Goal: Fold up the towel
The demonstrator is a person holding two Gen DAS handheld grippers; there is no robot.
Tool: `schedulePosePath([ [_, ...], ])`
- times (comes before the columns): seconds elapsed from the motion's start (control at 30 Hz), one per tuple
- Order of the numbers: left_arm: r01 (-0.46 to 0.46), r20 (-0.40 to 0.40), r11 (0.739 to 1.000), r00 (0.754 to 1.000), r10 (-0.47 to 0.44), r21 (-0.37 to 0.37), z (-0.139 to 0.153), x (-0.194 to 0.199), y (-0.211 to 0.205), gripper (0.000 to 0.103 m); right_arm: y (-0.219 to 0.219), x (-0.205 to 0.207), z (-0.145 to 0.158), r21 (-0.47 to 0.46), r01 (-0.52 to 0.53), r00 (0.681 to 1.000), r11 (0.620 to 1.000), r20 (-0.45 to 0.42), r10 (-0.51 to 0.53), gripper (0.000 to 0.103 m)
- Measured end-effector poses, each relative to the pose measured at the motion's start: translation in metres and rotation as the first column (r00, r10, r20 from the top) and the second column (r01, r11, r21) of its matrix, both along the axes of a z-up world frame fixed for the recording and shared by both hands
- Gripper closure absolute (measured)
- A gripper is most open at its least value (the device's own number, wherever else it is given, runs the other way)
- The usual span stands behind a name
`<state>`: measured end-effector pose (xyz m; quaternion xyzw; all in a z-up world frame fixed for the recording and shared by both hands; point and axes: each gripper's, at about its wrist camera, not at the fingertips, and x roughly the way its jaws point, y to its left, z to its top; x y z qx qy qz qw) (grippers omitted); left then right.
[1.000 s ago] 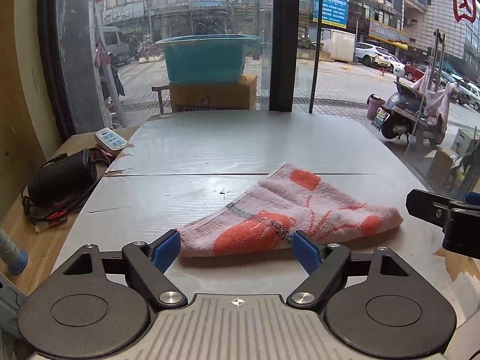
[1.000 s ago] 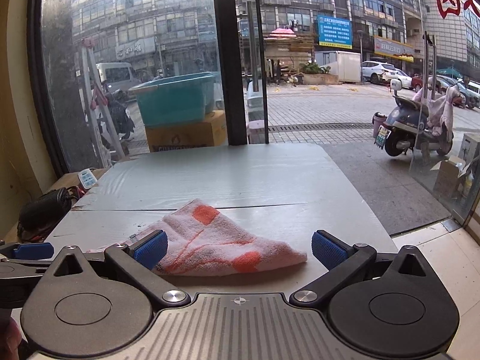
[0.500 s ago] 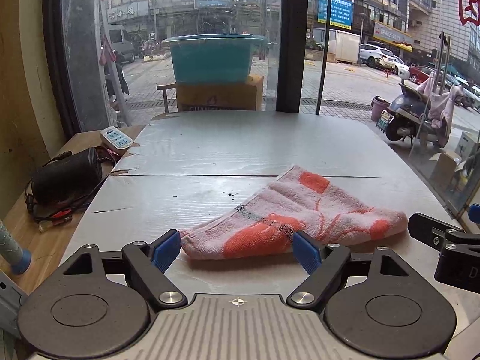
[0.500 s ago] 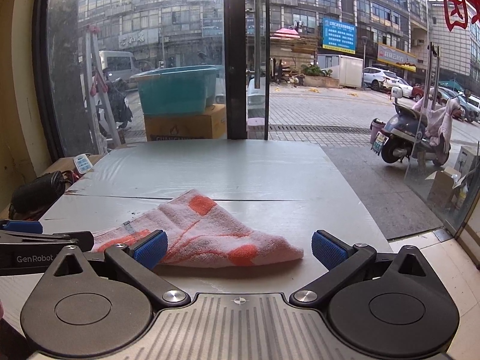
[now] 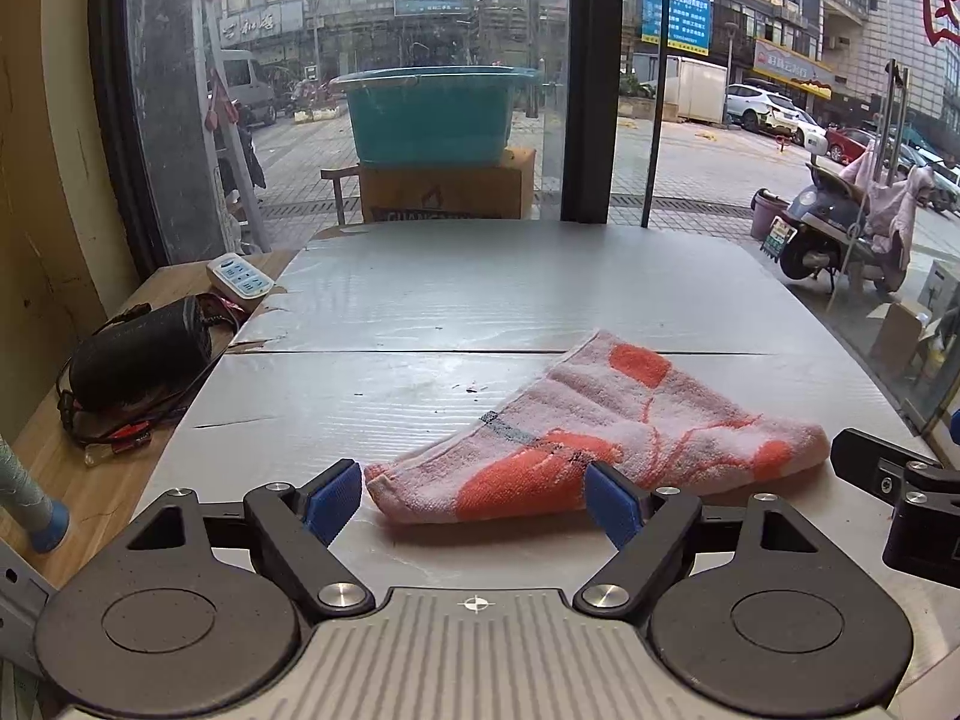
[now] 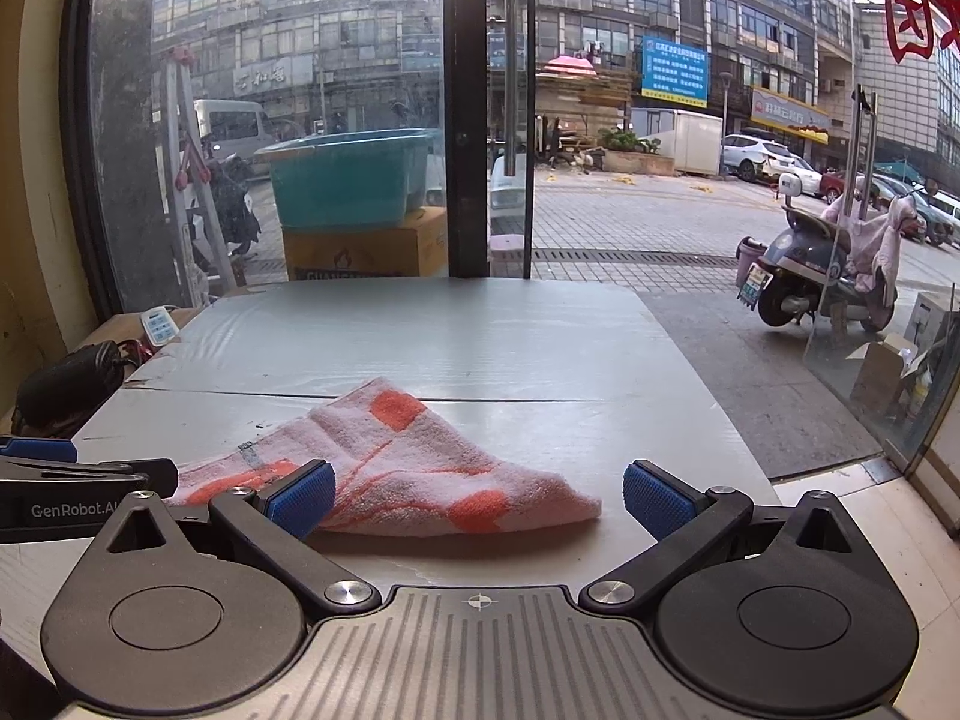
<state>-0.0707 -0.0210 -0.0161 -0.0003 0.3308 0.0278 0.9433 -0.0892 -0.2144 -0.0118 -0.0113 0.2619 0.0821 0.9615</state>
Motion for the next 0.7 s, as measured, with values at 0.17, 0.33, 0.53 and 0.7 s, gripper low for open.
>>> schedulePosePath([
  [0.17, -0.005, 0.003, 1.000, 1.000, 0.005, 0.005, 0.0012, 0.0003, 0.0001, 0.020, -0.0012, 0.0018, -0.0012, 0.002, 0.003, 1.000, 1.000, -0.007, -0.003, 0.000],
  [0.33, -0.003, 0.015, 1.000, 1.000, 0.003, 0.021, 0.0008, 0.0004, -0.0018, 0.020, -0.0026, 0.0028, -0.0019, 0.011, 0.003, 1.000, 1.000, -0.017, -0.002, 0.000],
  [0.53, 0.041, 0.028, 0.999, 0.999, -0.042, 0.022, 0.0010, -0.0011, -0.0067, 0.021, -0.0007, 0.0037, -0.0021, 0.008, 0.002, 1.000, 1.000, -0.018, -0.002, 0.000],
  [0.7, 0.073, 0.016, 0.997, 0.997, -0.073, 0.006, -0.0003, 0.0006, -0.0078, 0.021, -0.0016, 0.0046, -0.0028, 0.007, 0.009, 1.000, 1.000, -0.022, -0.008, 0.000],
])
